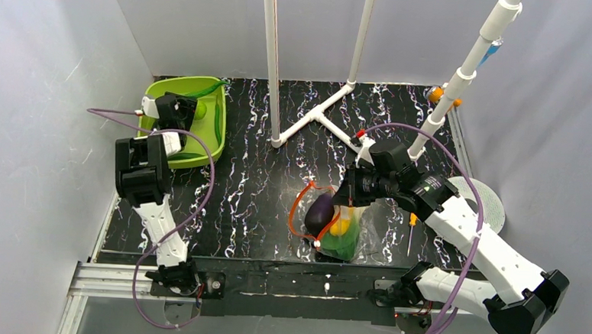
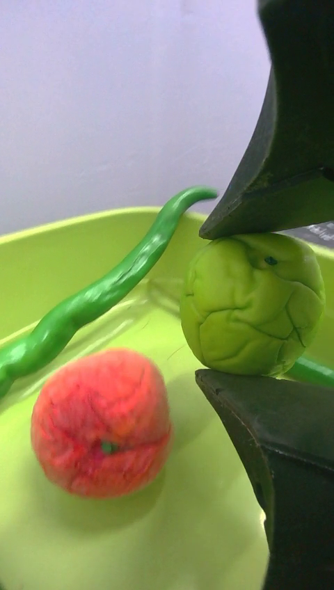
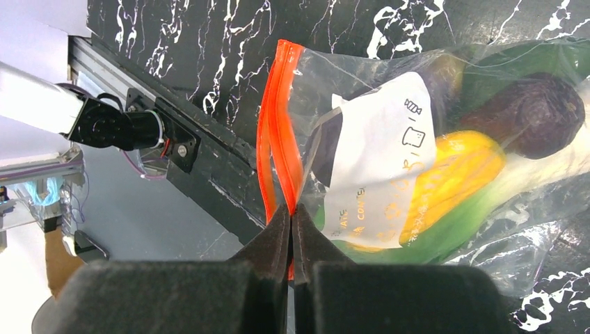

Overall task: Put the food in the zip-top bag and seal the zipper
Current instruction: Pick up the fake vegetable from the bin.

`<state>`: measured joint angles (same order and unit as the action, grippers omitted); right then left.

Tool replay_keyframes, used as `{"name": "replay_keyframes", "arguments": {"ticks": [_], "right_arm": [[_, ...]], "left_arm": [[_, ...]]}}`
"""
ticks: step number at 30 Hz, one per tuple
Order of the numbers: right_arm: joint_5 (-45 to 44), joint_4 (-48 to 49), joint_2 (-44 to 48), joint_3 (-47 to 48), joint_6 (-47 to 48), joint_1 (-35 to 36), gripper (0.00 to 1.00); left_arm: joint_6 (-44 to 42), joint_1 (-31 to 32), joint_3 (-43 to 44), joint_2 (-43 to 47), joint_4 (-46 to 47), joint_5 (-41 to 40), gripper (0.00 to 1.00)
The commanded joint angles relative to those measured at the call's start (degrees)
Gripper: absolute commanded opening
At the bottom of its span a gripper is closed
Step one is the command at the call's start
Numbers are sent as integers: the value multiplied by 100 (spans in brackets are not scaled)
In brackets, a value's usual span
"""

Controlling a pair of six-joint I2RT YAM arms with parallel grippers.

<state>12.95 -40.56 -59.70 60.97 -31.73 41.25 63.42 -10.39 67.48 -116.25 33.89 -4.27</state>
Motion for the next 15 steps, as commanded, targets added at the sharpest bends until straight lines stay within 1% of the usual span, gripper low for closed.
{"name": "replay_keyframes", "arguments": {"ticks": [1,5,8,11,13,15], "right_arm": [[-60,249,63,-67,-105,-25,1],[5,424,134,-147,-200,-23,1],[22,525,214,-213,-259,-30,1],[28,648,287,-277,-313,-32,1],[47,722,320,-309,-353,-30,1],[83,789,326,-323,-395,-25,1]], "left_arm": [[141,8,-249,1035,-495,843,33],[97,-19,-576,1779,-834,1470,35],[34,-43,-749,2300,-1040,2317,35],[65,-43,-845,2644,-1376,3287,30],[83,-36,-958,2855,-1597,3961,31],[40,5,-1185,3110,-1721,4631,34]]}}
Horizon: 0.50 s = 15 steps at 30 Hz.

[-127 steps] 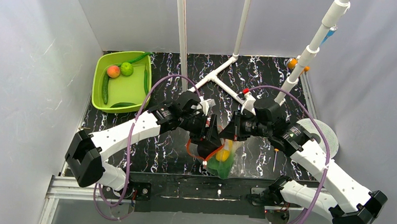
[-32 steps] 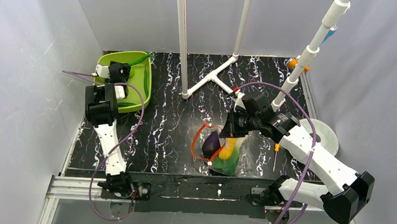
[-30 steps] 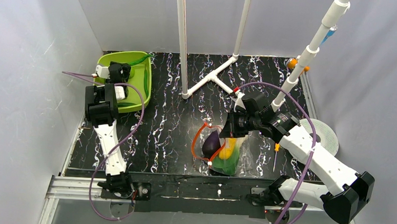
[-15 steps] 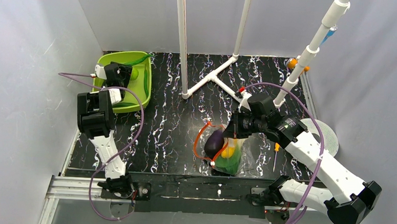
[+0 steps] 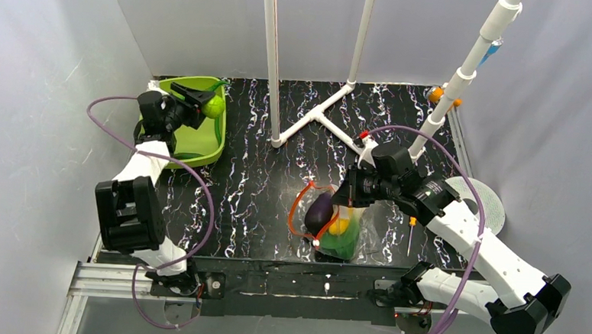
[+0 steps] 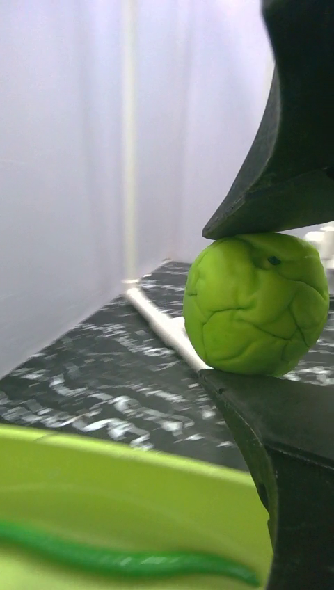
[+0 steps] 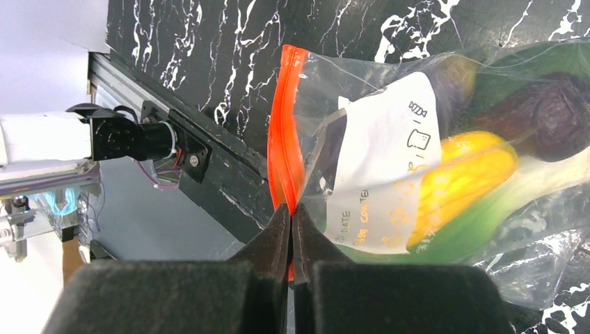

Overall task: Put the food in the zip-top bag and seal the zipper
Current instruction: Pick up the fake vegetable from the bin, then place the fake vegetable in the zipper food storage bag.

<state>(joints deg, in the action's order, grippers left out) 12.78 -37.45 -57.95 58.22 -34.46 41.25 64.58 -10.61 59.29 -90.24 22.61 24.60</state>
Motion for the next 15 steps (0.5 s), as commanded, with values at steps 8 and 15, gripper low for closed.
{"name": "replay_keyframes", "arguments": {"ticks": [8,15], "right_arm": [[290,653,27,-47,-200,-28,1],[748,1201,39,-113,-663,-26,1]], "left_arm": [[-1357,1394,-1340,2422,-1912,2970,43],[-1909,5278,-1676,2855,-2572,1000,47]]}}
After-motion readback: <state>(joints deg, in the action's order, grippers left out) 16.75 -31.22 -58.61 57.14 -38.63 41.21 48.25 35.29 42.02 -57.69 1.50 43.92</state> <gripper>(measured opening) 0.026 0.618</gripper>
